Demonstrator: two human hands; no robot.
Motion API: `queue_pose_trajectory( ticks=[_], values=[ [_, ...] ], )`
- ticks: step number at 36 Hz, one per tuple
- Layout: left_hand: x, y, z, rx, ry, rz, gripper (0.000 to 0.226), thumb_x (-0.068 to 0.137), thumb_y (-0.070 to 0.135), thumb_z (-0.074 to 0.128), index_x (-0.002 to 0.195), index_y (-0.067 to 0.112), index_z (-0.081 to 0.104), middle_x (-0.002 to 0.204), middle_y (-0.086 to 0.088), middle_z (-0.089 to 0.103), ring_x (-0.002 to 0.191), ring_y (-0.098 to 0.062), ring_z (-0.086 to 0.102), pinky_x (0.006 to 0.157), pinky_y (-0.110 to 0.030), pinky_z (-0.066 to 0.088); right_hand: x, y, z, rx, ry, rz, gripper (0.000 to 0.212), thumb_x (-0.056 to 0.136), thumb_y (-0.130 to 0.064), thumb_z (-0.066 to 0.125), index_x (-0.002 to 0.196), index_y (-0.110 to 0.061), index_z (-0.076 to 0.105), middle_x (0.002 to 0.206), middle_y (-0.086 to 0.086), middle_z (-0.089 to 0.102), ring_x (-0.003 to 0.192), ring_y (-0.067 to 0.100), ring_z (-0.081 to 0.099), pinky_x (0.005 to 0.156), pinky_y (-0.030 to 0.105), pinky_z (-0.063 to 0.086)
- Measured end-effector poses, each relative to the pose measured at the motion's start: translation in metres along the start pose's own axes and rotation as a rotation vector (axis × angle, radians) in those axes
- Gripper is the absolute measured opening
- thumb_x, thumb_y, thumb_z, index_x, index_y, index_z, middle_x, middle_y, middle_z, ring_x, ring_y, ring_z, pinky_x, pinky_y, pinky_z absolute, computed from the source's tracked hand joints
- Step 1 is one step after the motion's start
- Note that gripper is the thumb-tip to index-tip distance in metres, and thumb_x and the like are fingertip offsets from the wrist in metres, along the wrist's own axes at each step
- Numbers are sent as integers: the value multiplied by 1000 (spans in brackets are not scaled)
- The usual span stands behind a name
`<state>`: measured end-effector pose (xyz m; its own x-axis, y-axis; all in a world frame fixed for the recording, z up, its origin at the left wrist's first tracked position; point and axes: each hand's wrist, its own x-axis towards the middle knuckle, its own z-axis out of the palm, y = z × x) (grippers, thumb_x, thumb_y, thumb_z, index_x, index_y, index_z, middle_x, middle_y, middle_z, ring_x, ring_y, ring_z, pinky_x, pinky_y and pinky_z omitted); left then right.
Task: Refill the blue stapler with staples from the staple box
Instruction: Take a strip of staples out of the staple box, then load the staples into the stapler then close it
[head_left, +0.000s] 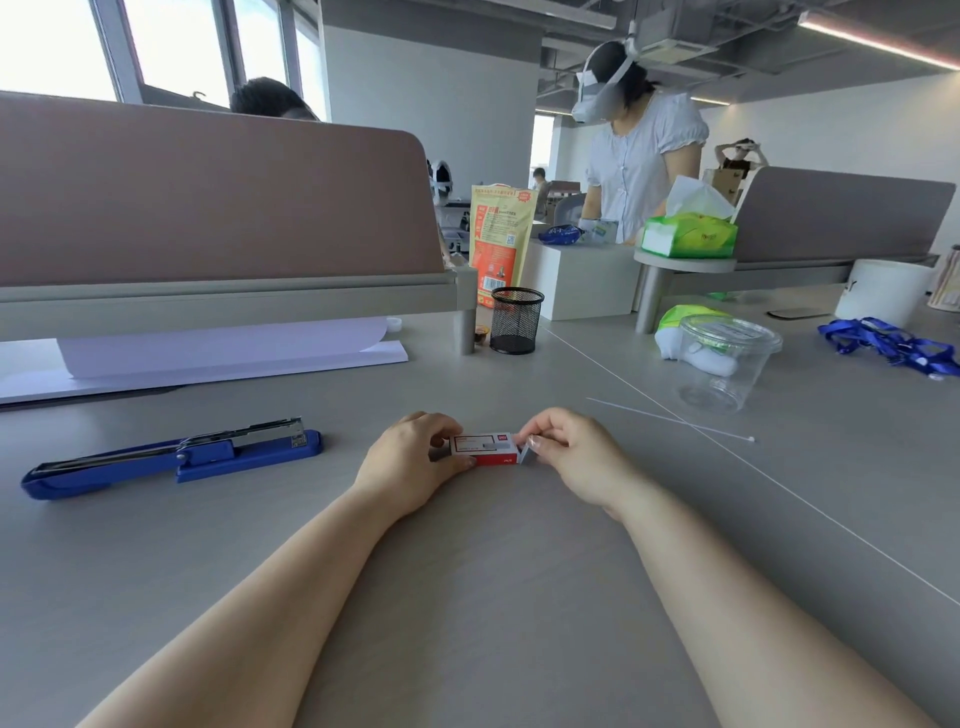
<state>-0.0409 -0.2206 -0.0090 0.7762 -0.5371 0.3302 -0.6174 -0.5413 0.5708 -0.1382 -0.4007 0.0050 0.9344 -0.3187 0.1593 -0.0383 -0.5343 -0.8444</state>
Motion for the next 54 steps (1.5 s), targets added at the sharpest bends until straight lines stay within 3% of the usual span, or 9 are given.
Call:
queue_pose_trajectory(
  ticks=[3,11,19,32,37,41,45,50,54],
  values=[
    [1,-1,1,-2,-2,-2,31,75,36,72,102,25,64,106,1,63,92,-14,62,86,-34,50,0,0,2,34,-2,11,28,91,-7,49,75,-27,60,102,14,72,102,33,65,97,46,50],
    [1,-3,2,9,-4,0,39,75,38,71,110,26,60,113,2,61,98,-15,60,86,-33,49,-1,0,1,110,51,28,28,91,-8,50,75,-27,62,105,11,71,100,29,66,97,44,51],
    [-15,-6,-24,9,95,-18,50,77,43,68,122,27,52,128,1,53,113,-18,52,95,-39,46,-5,-19,9,151,179,-89,21,89,-9,55,82,-26,65,85,-9,65,82,7,58,72,16,44],
    [-100,-95,-135,402,362,-213,46,82,38,63,124,24,53,130,0,55,119,-28,47,100,-42,37,13,-90,113,248,-14,-222,14,88,-5,55,88,-15,66,79,-5,66,78,17,66,79,27,51],
    [-102,-117,-149,500,301,-278,51,89,45,49,136,25,40,146,3,42,134,-23,36,109,-40,27,29,-108,154,396,-20,-137,12,88,-4,56,93,-9,66,86,4,67,72,8,67,70,15,53],
    [-94,-128,-142,490,288,-303,50,91,46,43,137,28,38,148,7,40,137,-18,32,115,-36,15,39,-111,177,485,14,-92,12,87,-6,58,94,-9,67,78,-3,69,81,19,70,83,28,56],
    [-87,-135,-139,507,221,-290,48,93,46,38,138,32,35,146,9,43,139,-14,29,119,-41,5,46,-106,184,452,27,-115,24,83,-10,65,107,-12,67,76,-14,67,79,9,66,69,12,47],
    [-87,-138,-140,466,224,-272,41,93,43,43,132,33,44,139,8,49,131,-19,39,118,-41,12,47,-102,184,447,13,-129,21,85,-11,64,105,-13,66,81,-5,70,79,7,67,67,9,48],
    [-88,-137,-141,426,291,-254,33,90,40,49,122,33,54,129,6,57,123,-21,46,113,-37,18,43,-102,186,426,0,-150,17,87,-11,60,103,-7,65,76,-5,70,76,11,67,77,22,52]
  ],
)
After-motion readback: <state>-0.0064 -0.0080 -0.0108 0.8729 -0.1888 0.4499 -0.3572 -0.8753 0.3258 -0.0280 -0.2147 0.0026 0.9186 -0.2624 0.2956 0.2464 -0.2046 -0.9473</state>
